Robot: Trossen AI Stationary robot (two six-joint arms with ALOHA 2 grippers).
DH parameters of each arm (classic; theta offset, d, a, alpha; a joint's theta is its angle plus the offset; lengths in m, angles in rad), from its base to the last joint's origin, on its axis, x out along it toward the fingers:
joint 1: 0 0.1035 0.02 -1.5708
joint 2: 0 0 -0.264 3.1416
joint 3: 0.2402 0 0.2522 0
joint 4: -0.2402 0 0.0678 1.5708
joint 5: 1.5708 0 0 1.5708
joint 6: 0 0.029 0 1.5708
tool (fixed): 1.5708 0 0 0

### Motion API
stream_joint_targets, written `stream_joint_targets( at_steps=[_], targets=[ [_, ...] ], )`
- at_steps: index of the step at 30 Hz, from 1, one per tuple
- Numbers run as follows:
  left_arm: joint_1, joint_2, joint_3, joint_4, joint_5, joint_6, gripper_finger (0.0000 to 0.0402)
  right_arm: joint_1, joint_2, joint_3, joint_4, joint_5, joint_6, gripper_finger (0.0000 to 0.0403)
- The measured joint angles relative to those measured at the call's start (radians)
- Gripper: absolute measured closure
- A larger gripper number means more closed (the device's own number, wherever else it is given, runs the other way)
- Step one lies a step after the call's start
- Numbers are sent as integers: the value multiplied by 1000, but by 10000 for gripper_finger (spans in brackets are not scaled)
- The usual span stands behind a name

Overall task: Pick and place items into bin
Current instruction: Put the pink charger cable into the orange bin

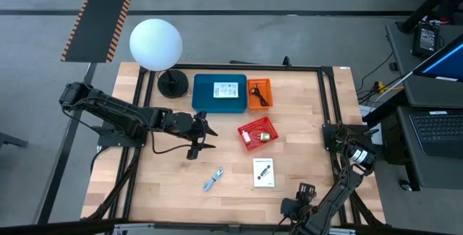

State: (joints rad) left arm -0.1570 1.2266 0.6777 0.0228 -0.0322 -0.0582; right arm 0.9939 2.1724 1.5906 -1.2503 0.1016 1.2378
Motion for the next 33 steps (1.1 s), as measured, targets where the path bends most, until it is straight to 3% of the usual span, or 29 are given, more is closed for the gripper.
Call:
stream_joint_targets(
  at_steps=[16,25,33],
  targets=[
    [0,0,0,2,0,-10,187,-89,0,-10,90,-84,-72,292],
    [0,0,0,-5,0,-10,187,-126,0,-11,64,-78,-126,392],
    [0,0,0,-6,0,-8,187,-148,-33,-11,36,-84,-124,401]
  ],
)
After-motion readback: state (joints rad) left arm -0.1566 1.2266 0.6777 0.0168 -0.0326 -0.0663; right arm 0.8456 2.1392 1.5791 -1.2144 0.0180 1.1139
